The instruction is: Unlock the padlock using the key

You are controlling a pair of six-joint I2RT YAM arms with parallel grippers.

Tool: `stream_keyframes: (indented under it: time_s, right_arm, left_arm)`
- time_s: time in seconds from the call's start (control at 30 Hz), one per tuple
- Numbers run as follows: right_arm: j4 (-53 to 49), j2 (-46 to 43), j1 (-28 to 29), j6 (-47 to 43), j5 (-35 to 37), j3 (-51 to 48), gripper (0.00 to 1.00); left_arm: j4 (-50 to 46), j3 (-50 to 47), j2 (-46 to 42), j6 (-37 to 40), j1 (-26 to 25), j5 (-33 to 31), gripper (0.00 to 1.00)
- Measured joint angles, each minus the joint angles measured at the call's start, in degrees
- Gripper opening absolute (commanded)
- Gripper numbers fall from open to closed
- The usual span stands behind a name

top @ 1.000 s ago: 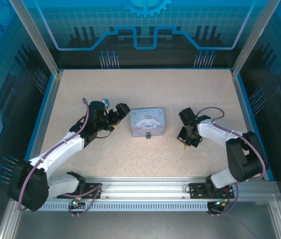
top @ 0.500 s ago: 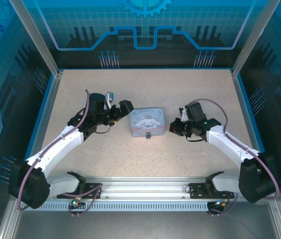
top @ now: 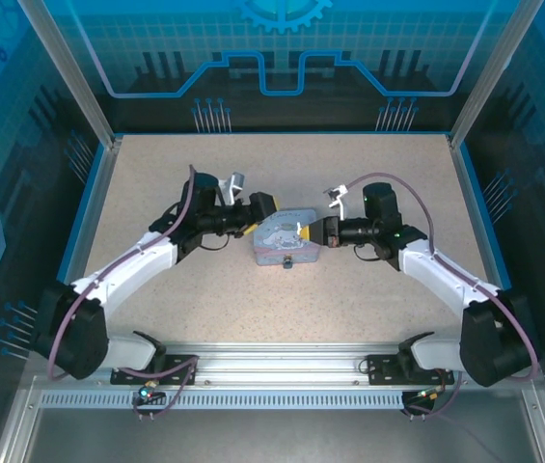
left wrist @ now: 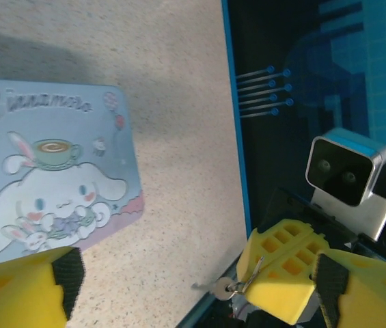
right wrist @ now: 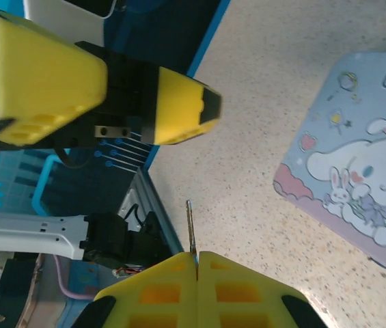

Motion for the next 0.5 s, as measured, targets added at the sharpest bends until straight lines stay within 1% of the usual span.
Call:
stream_keyframes:
  time_s: [0.07,0.13,0.5]
  right_arm:
    - [0.9,0.96,0.0,-0.02,-1.07,0.52,0.0]
    - [1.79,1.75,0.0,0.04,-1.66,0.94,0.0]
    - [4.55,4.76,0.02,1.81,-2.47,2.14,0.0]
  left_arm:
    - [1.68,0.46,1.25,-0.48,-0.39,1.03,0.68]
    - [3.17,0.74,2.19,-1.03,-0.72,1.84,0.62]
    - [8.63,2.29,6.69,-2.25,-5.16,2.99,0.47]
